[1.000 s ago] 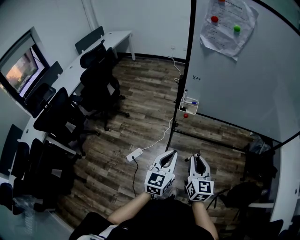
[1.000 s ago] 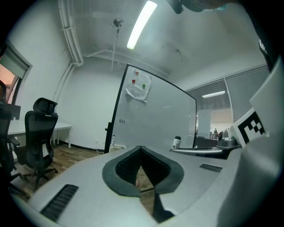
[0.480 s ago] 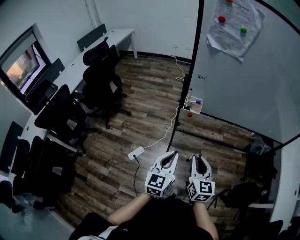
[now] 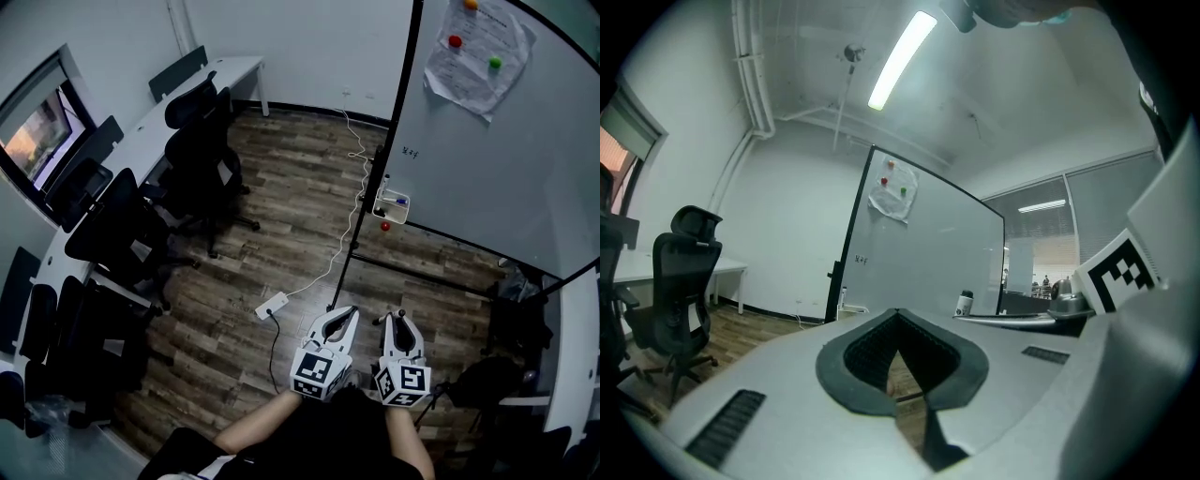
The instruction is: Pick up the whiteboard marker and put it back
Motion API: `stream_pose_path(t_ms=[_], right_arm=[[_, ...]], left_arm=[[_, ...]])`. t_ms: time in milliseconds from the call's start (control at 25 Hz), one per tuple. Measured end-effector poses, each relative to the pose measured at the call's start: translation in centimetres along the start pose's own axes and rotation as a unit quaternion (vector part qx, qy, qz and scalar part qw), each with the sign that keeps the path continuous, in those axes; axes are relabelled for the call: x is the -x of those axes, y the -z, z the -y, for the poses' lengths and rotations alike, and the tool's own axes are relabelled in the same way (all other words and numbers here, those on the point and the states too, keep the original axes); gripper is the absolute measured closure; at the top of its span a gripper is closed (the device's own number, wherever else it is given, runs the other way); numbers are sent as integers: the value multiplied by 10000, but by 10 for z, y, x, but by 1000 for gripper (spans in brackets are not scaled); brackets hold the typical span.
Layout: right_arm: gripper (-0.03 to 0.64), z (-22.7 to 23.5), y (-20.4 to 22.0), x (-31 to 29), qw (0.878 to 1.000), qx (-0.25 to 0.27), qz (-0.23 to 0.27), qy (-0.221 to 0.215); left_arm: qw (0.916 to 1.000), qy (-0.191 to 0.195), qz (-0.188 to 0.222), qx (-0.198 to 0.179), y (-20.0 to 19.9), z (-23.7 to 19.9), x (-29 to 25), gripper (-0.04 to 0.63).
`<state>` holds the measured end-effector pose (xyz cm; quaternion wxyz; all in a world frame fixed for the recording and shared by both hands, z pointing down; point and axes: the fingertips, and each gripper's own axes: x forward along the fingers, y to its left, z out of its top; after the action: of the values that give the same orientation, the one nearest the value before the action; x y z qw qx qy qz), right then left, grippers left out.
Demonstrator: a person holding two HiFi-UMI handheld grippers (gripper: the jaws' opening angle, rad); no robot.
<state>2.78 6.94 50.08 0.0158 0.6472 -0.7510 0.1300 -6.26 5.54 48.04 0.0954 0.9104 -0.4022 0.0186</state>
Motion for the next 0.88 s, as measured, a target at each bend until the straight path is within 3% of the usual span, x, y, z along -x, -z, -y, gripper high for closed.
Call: stream_pose_path(t_ms=[400, 640, 880], right_arm=[[541, -5, 8, -7, 10000, -16, -71, 50], [542, 28, 5, -33, 9993, -348, 20, 104], [541, 58, -7, -66, 9995, -272, 26, 183]], left_arm=[[9998, 130, -78, 107, 7, -8, -10, 588], [9999, 78, -36, 96, 4, -18, -40, 588], [9999, 133, 65, -14, -11, -28, -81, 588]])
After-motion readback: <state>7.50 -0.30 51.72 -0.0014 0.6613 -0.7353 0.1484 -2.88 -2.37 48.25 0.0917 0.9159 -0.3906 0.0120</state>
